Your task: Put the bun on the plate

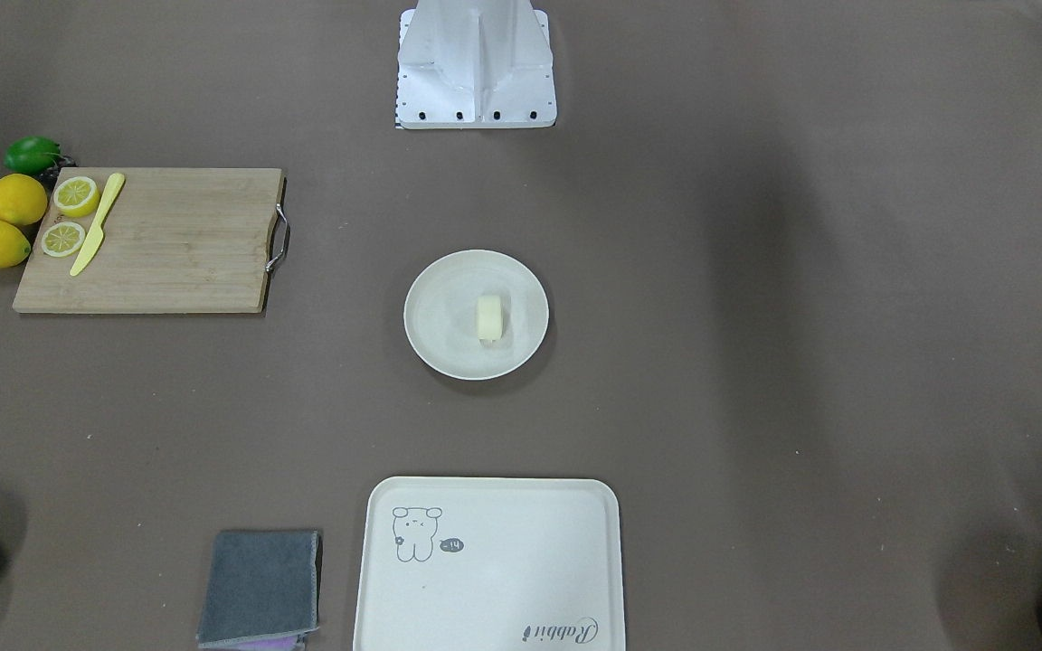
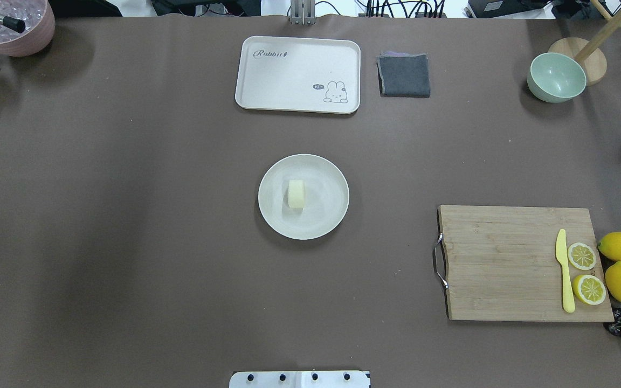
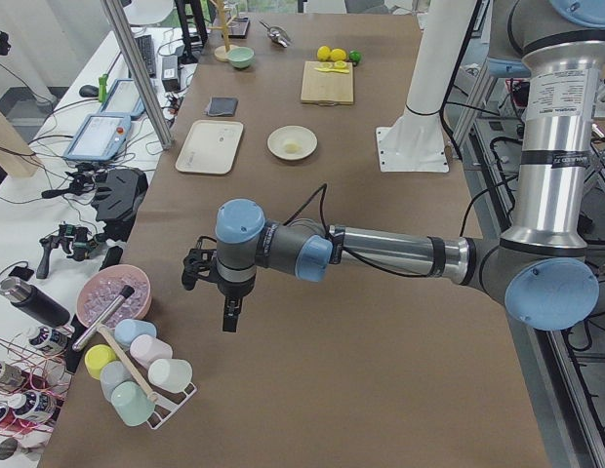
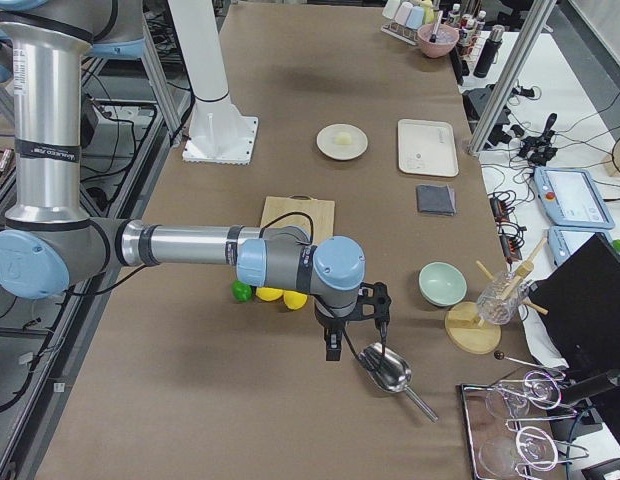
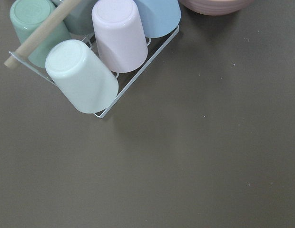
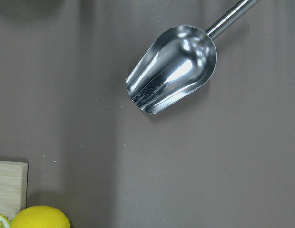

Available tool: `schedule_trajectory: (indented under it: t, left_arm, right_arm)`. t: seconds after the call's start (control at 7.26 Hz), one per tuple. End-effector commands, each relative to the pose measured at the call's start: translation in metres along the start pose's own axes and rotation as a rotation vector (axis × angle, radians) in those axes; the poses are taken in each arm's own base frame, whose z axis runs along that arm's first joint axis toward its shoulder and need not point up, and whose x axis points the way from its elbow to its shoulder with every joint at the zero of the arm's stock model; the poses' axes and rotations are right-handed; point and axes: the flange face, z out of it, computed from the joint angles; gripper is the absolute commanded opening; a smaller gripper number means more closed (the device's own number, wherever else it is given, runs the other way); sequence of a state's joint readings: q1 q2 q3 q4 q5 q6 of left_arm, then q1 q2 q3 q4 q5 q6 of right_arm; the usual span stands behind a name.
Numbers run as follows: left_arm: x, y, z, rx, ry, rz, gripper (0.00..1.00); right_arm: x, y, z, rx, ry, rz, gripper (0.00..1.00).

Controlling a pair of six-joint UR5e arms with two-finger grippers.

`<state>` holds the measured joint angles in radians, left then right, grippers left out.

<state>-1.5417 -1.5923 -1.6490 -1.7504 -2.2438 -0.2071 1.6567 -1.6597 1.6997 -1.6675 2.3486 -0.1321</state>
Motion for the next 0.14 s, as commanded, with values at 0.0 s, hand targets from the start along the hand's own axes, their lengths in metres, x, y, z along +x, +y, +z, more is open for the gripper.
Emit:
schedule_trajectory:
  t: [0.0]
  left_arm:
    - [0.0004, -0.0008, -0.0004, 0.001, -0.001, 0.001, 0.98]
  right_arm:
    - [-0.0004, -0.0007, -0.0005, 0.001, 0.000, -0.002, 1.00]
